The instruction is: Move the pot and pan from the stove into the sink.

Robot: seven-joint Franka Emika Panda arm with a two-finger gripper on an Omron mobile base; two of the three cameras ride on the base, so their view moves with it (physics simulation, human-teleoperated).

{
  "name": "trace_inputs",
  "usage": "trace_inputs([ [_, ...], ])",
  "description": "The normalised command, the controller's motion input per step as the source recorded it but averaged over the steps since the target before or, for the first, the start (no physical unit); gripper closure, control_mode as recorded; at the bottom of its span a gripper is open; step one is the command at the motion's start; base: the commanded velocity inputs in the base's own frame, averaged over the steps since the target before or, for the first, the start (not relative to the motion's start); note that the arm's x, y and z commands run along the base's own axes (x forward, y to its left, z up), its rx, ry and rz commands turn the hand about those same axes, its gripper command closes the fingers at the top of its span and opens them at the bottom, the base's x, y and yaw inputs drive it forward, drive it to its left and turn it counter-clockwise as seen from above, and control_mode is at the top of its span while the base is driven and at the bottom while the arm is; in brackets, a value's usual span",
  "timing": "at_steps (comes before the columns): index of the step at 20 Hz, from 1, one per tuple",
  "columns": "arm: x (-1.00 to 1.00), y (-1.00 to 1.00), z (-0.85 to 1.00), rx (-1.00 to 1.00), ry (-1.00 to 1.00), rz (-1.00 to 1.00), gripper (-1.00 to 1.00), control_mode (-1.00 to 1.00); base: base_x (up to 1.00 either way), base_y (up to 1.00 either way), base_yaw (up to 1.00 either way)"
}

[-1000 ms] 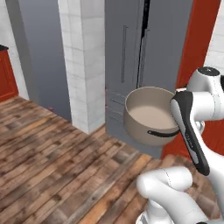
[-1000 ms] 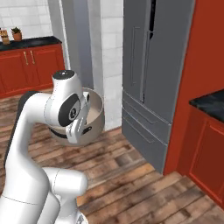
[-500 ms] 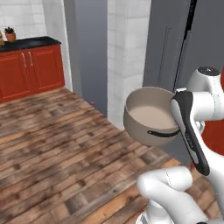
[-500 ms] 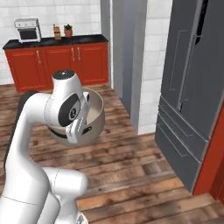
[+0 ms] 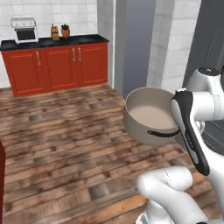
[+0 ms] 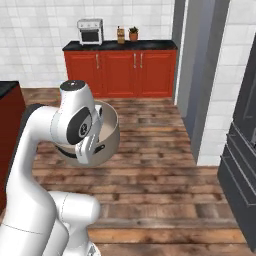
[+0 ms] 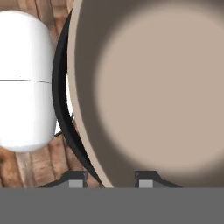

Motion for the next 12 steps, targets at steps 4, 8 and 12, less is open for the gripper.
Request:
trace_inputs([
  [4, 0.0, 0.0, 0.0, 0.0, 0.0, 0.0, 1.0, 1.0, -0.05, -0.07, 0.45],
  [8, 0.0, 0.0, 0.0, 0.0, 0.0, 0.0, 1.0, 1.0, -0.05, -0.07, 0.45],
  [12, 0.0, 0.0, 0.0, 0.0, 0.0, 0.0, 1.0, 1.0, -0.05, -0.08, 0.45],
])
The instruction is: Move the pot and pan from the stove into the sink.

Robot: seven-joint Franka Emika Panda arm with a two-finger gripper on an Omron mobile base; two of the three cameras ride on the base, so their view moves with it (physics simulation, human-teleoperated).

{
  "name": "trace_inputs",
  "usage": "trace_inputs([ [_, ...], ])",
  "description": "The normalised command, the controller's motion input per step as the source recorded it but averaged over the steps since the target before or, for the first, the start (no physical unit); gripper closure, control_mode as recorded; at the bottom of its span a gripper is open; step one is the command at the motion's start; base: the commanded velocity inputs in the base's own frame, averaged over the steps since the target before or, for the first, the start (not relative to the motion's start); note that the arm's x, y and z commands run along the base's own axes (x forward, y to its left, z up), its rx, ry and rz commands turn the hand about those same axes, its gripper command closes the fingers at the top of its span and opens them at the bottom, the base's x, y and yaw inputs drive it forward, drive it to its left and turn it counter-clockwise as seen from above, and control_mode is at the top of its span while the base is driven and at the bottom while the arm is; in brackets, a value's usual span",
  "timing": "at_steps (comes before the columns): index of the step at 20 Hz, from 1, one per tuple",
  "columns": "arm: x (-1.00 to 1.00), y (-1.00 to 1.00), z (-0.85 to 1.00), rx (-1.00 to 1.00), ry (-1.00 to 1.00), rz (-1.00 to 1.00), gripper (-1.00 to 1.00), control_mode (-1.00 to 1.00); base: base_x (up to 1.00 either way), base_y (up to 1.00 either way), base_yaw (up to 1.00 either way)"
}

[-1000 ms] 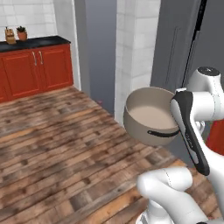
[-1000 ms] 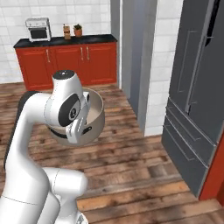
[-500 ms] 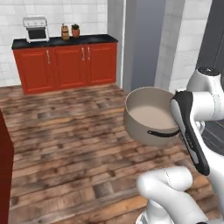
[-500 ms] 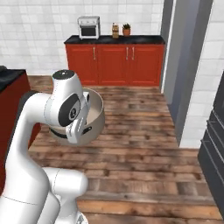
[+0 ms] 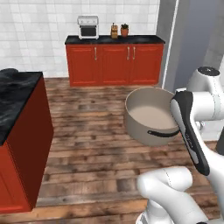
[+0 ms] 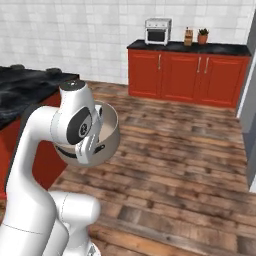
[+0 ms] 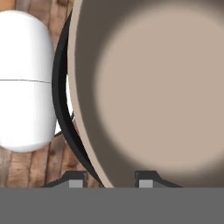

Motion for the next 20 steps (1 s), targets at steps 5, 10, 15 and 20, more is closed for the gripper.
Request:
trace_inputs([
  [5, 0.0, 0.0, 0.0, 0.0, 0.0, 0.0, 1.0, 1.0, -0.05, -0.09, 0.45],
  [10, 0.0, 0.0, 0.0, 0.0, 0.0, 0.0, 1.0, 1.0, -0.05, -0.12, 0.44],
  [15, 0.0, 0.0, 0.0, 0.0, 0.0, 0.0, 1.0, 1.0, -0.01, -0.1, 0.14],
  [20, 0.0, 0.0, 0.0, 0.0, 0.0, 0.0, 1.0, 1.0, 0.0, 0.0, 0.0],
])
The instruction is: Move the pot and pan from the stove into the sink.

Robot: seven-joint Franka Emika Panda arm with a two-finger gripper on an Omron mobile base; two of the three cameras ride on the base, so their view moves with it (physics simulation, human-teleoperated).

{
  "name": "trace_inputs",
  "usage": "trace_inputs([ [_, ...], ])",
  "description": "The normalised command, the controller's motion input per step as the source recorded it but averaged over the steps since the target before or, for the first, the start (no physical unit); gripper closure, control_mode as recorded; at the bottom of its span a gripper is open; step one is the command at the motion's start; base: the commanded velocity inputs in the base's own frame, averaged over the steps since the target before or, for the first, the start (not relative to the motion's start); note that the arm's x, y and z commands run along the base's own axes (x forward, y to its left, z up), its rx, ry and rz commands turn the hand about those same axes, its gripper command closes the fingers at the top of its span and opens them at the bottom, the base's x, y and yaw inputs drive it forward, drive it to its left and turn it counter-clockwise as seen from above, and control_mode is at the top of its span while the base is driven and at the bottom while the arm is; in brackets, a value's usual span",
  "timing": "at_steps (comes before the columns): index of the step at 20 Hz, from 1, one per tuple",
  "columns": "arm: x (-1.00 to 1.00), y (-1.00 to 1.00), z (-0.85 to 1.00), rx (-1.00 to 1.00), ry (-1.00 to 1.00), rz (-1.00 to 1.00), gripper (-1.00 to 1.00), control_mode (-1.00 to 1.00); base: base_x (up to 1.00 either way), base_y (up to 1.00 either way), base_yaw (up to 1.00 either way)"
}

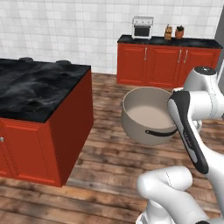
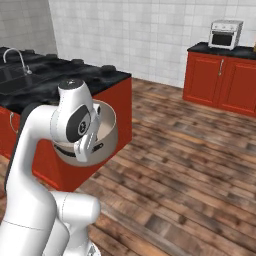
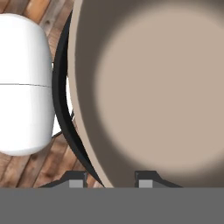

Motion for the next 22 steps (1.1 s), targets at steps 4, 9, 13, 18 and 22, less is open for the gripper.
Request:
trace_inputs([
  [4, 0.0, 0.0, 0.0, 0.0, 0.0, 0.0, 1.0, 1.0, 0.0, 0.0, -0.06],
  [9, 0.0, 0.0, 0.0, 0.0, 0.0, 0.0, 1.0, 1.0, 0.0, 0.0, -0.2],
  [13, 0.0, 0.0, 0.0, 0.0, 0.0, 0.0, 1.0, 1.0, -0.02, 0.0, -0.17],
  [18, 0.0, 0.0, 0.0, 0.0, 0.0, 0.0, 1.0, 1.0, -0.02, 0.06, 0.0],
  [22, 0.0, 0.0, 0.0, 0.0, 0.0, 0.0, 1.0, 1.0, 0.0, 0.48, 0.0],
])
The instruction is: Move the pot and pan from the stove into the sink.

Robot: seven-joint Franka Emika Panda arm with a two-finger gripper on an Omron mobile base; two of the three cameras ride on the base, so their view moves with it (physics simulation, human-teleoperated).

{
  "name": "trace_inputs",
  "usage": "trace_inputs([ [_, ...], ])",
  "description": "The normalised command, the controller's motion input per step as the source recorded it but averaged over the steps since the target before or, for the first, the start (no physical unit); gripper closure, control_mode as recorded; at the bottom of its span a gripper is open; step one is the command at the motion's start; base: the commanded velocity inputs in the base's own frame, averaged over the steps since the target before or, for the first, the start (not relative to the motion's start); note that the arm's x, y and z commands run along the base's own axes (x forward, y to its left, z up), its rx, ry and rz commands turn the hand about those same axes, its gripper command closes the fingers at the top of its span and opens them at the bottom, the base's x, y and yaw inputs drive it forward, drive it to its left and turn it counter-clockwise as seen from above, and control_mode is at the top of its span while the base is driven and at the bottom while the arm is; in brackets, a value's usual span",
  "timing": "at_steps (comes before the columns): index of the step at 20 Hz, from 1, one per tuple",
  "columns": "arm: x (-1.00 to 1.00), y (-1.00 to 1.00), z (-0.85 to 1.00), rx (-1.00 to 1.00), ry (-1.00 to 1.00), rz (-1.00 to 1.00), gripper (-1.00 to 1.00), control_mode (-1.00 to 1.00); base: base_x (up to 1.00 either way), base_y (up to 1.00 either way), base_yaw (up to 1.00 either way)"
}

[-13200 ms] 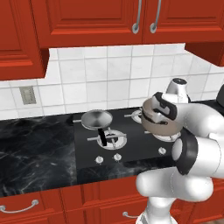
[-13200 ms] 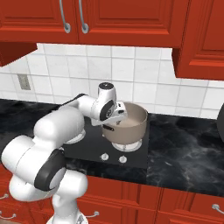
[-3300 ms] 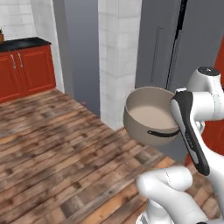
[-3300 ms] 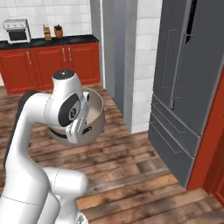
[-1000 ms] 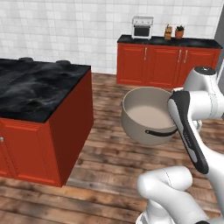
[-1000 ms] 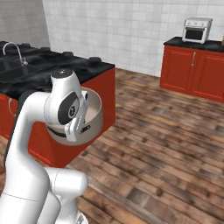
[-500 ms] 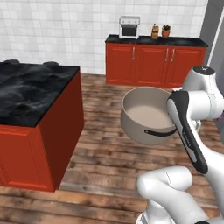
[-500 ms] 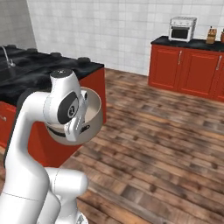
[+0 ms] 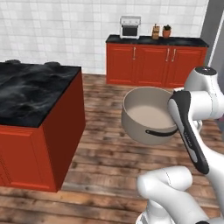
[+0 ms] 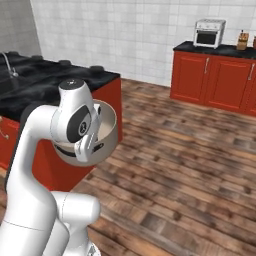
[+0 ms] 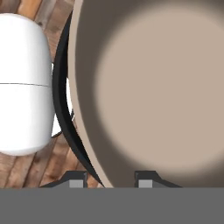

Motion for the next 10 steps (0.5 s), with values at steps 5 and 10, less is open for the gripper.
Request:
trace_inputs([
  [5, 0.0, 0.0, 0.0, 0.0, 0.0, 0.0, 1.0, 1.0, 0.0, 0.69, -0.03],
  [10, 0.0, 0.0, 0.0, 0.0, 0.0, 0.0, 1.0, 1.0, 0.0, 0.8, -0.04],
])
